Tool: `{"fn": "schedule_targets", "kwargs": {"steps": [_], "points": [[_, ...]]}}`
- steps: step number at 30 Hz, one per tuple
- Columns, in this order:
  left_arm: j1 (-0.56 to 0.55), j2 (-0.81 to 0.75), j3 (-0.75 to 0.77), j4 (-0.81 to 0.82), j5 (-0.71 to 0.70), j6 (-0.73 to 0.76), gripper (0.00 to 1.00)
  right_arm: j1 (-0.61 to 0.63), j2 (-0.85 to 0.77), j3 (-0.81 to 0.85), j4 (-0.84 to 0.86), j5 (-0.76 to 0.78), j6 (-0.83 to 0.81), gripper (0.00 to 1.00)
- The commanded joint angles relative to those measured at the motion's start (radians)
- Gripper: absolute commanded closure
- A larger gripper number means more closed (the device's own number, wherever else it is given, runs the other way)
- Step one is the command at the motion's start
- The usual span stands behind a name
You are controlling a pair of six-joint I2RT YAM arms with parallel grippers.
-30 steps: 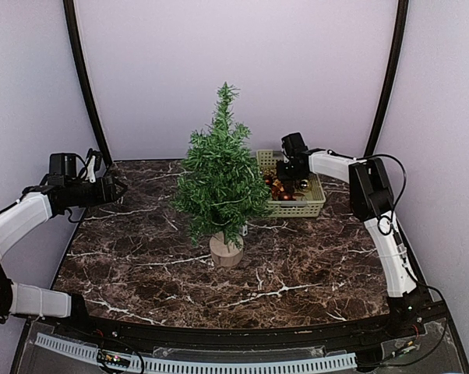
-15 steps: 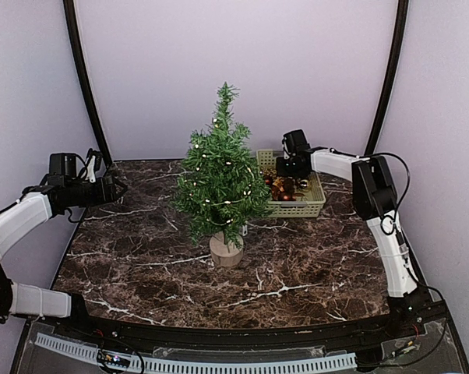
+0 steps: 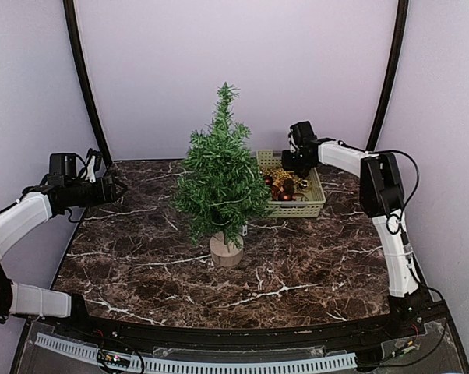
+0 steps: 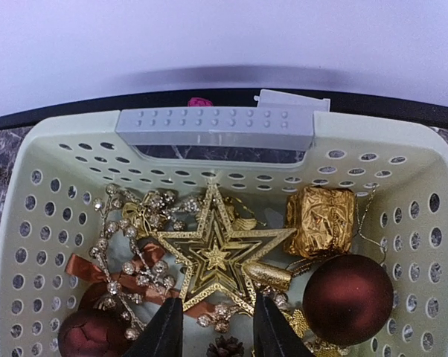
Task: Decorate the small christmas tree
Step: Pick up the star ornament from the bin.
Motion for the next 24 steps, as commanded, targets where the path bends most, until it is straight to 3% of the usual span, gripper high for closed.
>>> {"fn": "schedule_targets", "kwargs": {"steps": [1,18,24], "points": [[0.005,-0.011,-0.011,0.008,0.002,0.006,0.25,-0.021,0.015,0.060,-0.055,-0.046,0.010,0.67],[0.006,-0.010,-0.009,0.006,-0.004,0.006,0.26,-0.029,0.133,0.128,-0.124,-0.043,0.021,0.68],[0.005,-0.011,-0.009,0.003,-0.008,0.007,0.25,-0.039,0.144,0.110,-0.109,0.009,0.059,0.57]]}}
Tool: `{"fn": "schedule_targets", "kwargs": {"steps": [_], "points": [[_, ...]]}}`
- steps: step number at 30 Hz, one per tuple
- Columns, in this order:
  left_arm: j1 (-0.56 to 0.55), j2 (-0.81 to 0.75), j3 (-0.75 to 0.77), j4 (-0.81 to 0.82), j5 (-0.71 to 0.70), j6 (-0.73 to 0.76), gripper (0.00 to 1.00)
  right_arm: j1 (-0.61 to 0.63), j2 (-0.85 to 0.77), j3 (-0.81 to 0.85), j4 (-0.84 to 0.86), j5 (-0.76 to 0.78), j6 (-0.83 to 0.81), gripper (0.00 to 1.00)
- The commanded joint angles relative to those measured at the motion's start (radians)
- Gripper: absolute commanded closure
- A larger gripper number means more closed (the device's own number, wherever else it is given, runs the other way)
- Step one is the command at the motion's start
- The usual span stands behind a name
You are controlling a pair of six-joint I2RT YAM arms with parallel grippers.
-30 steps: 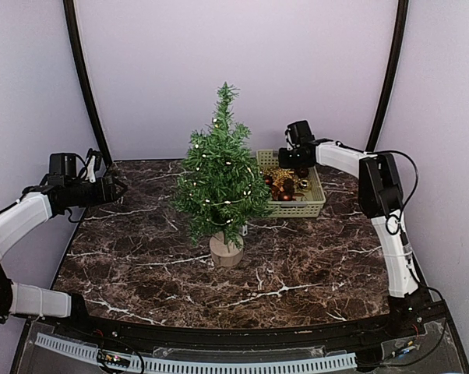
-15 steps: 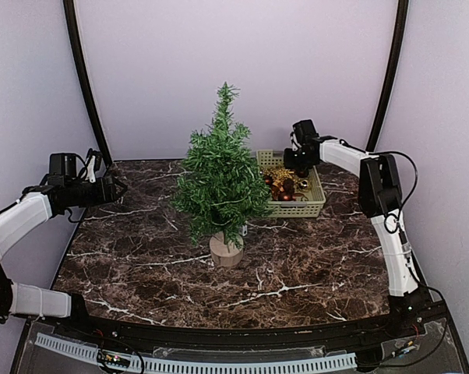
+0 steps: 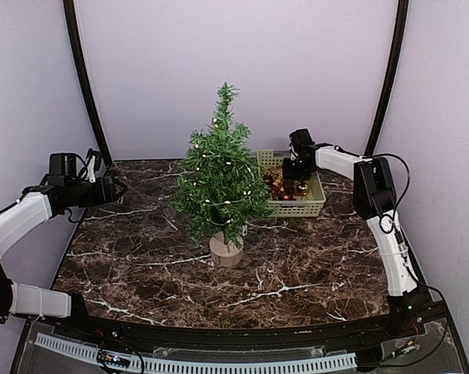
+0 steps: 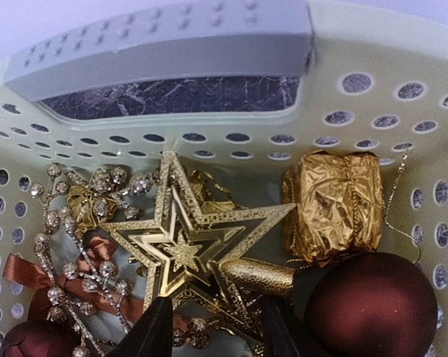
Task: Decorate the small christmas tree
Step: Pick up the star ornament from the bin.
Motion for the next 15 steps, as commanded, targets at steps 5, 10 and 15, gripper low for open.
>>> {"fn": "schedule_targets", "kwargs": {"steps": [5,10,15], "points": [[0.006,-0.010,-0.009,0.003,-0.013,0.008,0.25,-0.027,0.022,-0.034,0.092,-0.123,0.048,0.57],[0.006,-0.009,-0.009,0.001,-0.018,0.010,0.25,-0.045,0.043,-0.041,0.143,-0.241,0.099,0.63],[0.006,-0.003,-0.009,0.002,-0.018,0.011,0.25,-0.050,0.011,-0.107,0.216,-0.299,0.140,0.74]]}}
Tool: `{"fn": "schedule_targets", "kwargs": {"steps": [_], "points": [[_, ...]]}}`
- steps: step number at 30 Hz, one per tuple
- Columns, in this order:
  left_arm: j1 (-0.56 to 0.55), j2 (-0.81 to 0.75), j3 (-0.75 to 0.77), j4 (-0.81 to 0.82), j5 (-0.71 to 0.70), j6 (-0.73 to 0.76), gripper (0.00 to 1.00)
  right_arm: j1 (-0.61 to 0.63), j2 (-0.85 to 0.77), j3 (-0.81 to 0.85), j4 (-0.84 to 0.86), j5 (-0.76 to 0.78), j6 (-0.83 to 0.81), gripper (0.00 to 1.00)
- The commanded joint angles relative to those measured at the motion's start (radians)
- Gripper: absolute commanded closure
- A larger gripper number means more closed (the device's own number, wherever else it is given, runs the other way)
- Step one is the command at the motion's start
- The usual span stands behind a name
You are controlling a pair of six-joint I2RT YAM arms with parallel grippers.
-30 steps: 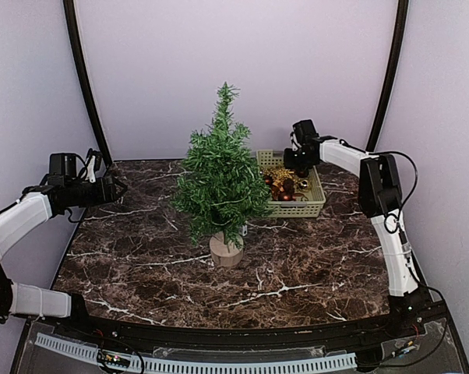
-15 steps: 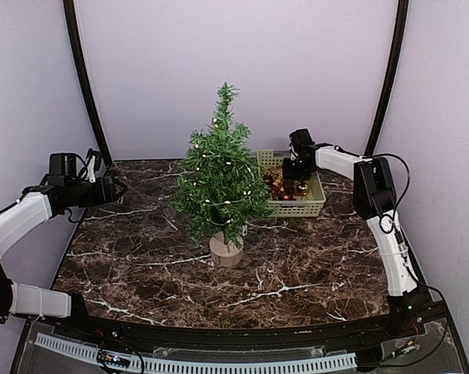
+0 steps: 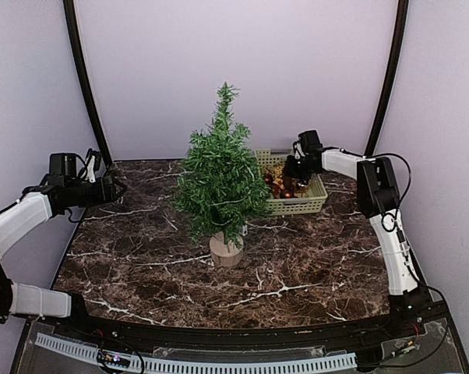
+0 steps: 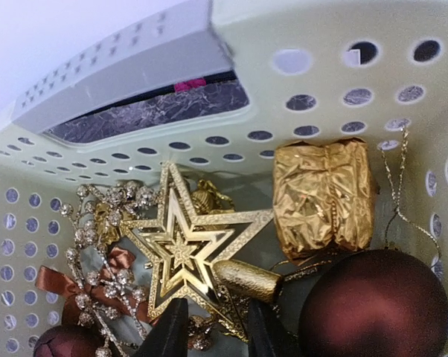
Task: Decorate the small christmas tree
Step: Pick up the star ornament from the bin.
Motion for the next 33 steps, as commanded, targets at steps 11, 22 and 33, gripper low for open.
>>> {"fn": "schedule_targets", "kwargs": {"steps": [11,22,33], "points": [[0.005,-0.007,-0.010,-0.001,-0.004,0.010,0.25,-0.027,-0.099,-0.225,0.342,-0.254,0.180,0.96],[0.006,-0.009,-0.009,-0.003,-0.011,0.012,0.25,-0.038,-0.240,-0.411,0.613,-0.316,0.258,1.00],[0.006,-0.041,-0.018,0.009,-0.007,0.017,0.26,-0.040,-0.424,-0.585,0.654,-0.258,0.200,1.00]]}}
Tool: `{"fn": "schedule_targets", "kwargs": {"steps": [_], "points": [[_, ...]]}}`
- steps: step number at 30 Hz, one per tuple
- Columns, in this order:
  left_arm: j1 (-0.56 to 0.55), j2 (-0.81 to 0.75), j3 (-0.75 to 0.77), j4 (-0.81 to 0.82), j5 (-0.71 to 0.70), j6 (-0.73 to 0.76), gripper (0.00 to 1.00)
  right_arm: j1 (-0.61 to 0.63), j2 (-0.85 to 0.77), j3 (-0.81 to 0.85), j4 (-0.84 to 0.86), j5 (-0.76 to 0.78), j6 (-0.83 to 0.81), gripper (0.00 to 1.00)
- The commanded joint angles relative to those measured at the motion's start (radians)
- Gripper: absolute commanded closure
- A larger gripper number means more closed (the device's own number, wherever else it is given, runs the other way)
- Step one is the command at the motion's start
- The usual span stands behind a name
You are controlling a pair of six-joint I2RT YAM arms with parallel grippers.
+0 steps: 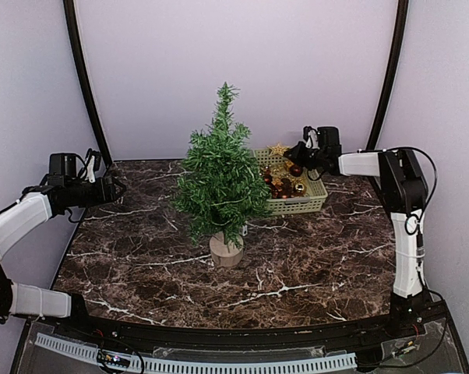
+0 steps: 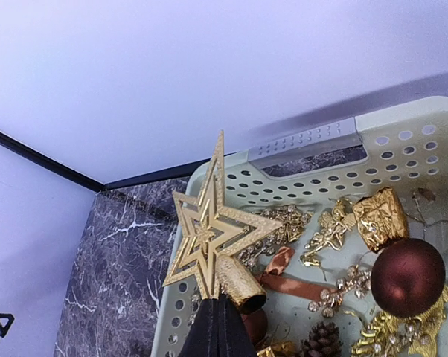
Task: Decorate the small christmas tree
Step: Pick up the star ornament from the bin, then pass from the right arm to the left
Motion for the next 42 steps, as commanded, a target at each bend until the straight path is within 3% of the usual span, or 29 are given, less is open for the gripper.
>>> {"fn": "schedule_targets", "kwargs": {"steps": [1,7,14,19,23,27,31,36,42], "points": [[0.006,-0.054,-0.022,0.019,0.006,0.017,0.26,-0.005,-0.151,-0.106,0.061,0.042,-0.047,1.00],[0.002,-0.116,-0.051,0.059,0.050,0.019,0.25,-0.007,-0.325,-0.266,0.033,0.091,-0.128,1.00],[-0.076,-0.204,-0.045,0.070,0.058,-0.045,0.26,-0.005,-0.584,-0.448,-0.019,0.004,-0.236,1.00],[-0.257,-0.273,0.026,0.025,0.002,-0.181,0.27,0.001,-0.817,-0.556,-0.107,-0.044,-0.272,1.00],[-0.414,-0.329,0.066,0.075,-0.055,-0.335,0.29,0.034,-1.002,-0.618,-0.152,-0.026,-0.259,1.00],[-0.564,-0.338,0.131,0.120,-0.141,-0.387,0.30,0.090,-1.124,-0.647,-0.139,-0.008,-0.214,1.00],[-0.736,-0.267,0.228,0.173,-0.234,-0.365,0.30,0.155,-1.205,-0.641,-0.090,0.020,-0.165,1.00],[-0.972,-0.097,0.478,0.114,-0.358,-0.270,0.30,0.263,-1.227,-0.607,0.002,0.039,-0.112,1.00],[-1.046,0.044,0.591,0.279,-0.273,-0.263,0.28,0.426,-1.201,-0.592,0.216,0.062,-0.075,1.00]]}}
